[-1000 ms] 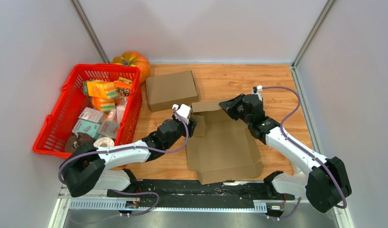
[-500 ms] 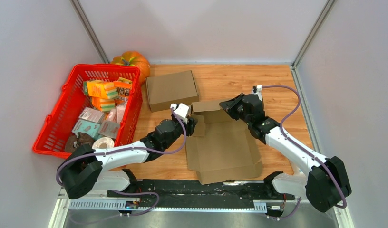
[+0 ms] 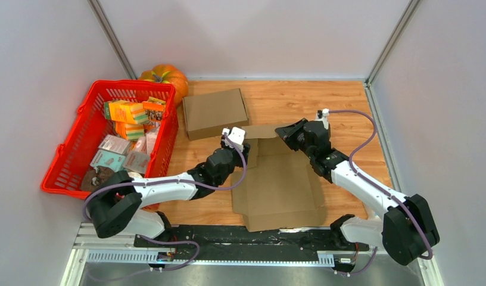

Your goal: Fold the paper box

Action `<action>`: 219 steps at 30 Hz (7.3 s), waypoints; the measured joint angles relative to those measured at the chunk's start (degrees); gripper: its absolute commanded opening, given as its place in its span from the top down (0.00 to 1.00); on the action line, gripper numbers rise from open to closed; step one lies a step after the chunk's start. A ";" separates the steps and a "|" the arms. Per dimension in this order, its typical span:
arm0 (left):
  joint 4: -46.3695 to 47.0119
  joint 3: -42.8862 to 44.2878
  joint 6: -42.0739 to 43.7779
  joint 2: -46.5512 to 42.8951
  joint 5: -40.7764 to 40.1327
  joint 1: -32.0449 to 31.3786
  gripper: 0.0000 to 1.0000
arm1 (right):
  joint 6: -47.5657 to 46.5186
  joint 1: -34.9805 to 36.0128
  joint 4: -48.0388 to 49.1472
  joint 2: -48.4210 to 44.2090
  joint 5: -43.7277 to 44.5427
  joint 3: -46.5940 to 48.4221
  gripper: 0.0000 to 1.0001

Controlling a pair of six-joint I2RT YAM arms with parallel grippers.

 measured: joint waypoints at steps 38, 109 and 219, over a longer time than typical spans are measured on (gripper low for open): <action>7.87 8.44 5.90 18.27 -28.02 -4.63 1.00 | -7.69 -0.57 -22.56 -1.36 -7.45 8.37 0.10; -7.54 3.45 -6.75 6.64 -27.52 -3.06 1.00 | -15.19 -5.22 -27.63 4.90 9.81 -8.41 0.91; -5.70 0.42 -6.78 3.41 -21.94 4.20 1.00 | -64.26 -13.03 -19.56 -2.97 -0.85 -1.97 0.03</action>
